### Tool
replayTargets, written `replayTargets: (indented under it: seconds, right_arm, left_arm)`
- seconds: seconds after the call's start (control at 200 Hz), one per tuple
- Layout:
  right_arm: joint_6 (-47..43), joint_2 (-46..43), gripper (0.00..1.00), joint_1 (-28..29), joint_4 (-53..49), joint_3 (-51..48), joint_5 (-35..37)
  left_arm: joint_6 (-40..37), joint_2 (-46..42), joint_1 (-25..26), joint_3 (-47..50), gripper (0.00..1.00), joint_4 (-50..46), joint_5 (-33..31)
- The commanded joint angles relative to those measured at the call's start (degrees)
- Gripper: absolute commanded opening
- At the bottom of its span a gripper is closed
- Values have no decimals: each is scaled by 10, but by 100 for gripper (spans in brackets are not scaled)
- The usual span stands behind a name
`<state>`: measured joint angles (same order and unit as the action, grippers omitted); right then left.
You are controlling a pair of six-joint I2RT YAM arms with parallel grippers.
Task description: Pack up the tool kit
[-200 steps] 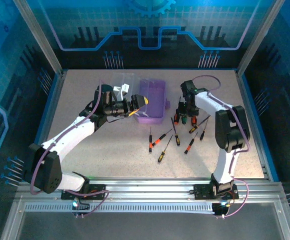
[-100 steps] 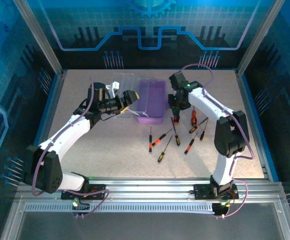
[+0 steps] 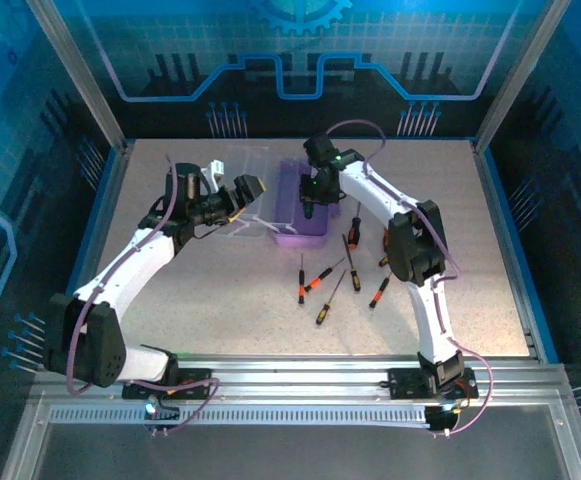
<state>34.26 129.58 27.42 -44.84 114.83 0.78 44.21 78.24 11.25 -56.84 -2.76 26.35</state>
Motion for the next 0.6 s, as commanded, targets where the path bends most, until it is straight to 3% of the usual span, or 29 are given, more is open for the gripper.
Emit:
replayTargets:
  seconds: [0.0, 0.37, 0.59]
  right_arm:
    - [29, 20, 25, 5, -17, 34, -19]
    - [41, 93, 26, 1, -36, 86, -48]
    - [46, 86, 30, 1, -18, 63, -53]
  left_arm:
    - [-7, -16, -9, -7, 99, 1, -2]
    - [-5, -14, -12, -7, 99, 3, -1]
    - [-4, -22, -14, -3, 99, 10, -1]
